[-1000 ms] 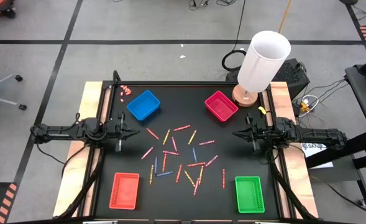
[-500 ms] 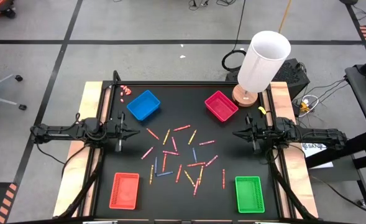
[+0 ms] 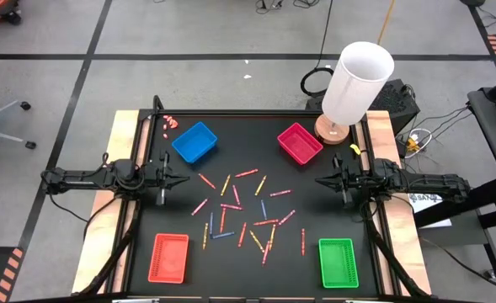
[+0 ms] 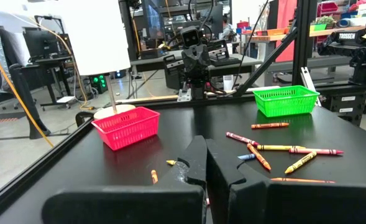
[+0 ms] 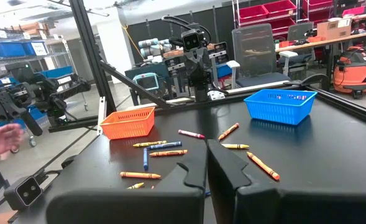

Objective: Sort crayons

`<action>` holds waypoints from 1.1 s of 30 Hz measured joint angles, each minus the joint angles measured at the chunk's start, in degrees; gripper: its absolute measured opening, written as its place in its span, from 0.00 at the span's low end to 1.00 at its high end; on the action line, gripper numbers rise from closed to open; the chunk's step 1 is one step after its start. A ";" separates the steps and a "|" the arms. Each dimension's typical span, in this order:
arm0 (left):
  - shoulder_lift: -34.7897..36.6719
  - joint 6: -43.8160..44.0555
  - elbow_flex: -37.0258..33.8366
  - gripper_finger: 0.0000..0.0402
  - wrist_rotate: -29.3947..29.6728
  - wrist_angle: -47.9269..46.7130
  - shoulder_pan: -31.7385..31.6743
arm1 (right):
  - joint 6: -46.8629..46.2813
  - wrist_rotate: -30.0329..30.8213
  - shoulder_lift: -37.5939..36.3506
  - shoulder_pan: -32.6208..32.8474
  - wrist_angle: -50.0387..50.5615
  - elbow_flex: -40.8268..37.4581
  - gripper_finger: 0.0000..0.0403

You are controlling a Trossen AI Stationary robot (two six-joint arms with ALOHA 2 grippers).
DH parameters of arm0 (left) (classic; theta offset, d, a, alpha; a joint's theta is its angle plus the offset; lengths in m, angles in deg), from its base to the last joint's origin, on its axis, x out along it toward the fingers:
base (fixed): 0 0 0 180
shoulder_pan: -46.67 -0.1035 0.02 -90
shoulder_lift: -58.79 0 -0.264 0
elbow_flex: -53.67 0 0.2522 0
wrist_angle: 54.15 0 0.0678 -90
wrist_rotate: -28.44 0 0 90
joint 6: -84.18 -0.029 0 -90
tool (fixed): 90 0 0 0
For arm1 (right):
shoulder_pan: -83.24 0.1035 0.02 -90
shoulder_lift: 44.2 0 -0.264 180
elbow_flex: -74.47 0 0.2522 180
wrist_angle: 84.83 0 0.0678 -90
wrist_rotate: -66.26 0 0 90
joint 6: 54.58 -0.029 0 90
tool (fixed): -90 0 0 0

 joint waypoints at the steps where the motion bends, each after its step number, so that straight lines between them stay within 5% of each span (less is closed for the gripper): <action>1: -0.01 -0.01 -0.02 0.00 0.00 0.00 0.00 | -0.01 0.00 -0.02 0.00 0.00 -0.02 0.00; 15: -0.01 0.00 -0.02 0.00 1.15 0.56 -0.01 | 3.61 2.83 1.95 -0.02 1.56 4.66 0.00; 24: 0.00 -0.01 -0.02 0.00 1.55 0.69 0.00 | 4.90 2.87 10.69 -0.02 12.29 22.47 0.00; 33: -0.01 -0.01 -0.01 0.00 1.57 0.89 0.00 | 4.92 2.93 27.14 -0.02 27.88 44.74 0.00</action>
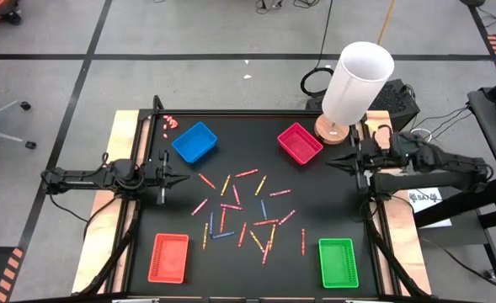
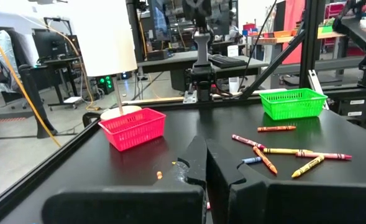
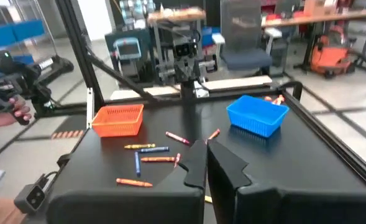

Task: Sort crayons
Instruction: Put the orange crayon into the red bin

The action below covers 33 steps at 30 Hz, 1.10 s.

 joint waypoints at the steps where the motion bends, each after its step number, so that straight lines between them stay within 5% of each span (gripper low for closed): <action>1: 0.00 0.00 0.01 0.00 0.00 -0.01 0.01 | 0.00 0.00 2.08 0.00 1.69 2.38 0.00; 10: -0.01 0.00 -0.01 0.00 0.00 0.00 -0.01 | 0.55 0.02 17.56 0.00 15.75 18.85 0.00; 33: -0.04 4.63 2.84 0.00 12.20 -0.27 -0.01 | 1.03 0.09 30.11 0.02 15.30 19.25 0.00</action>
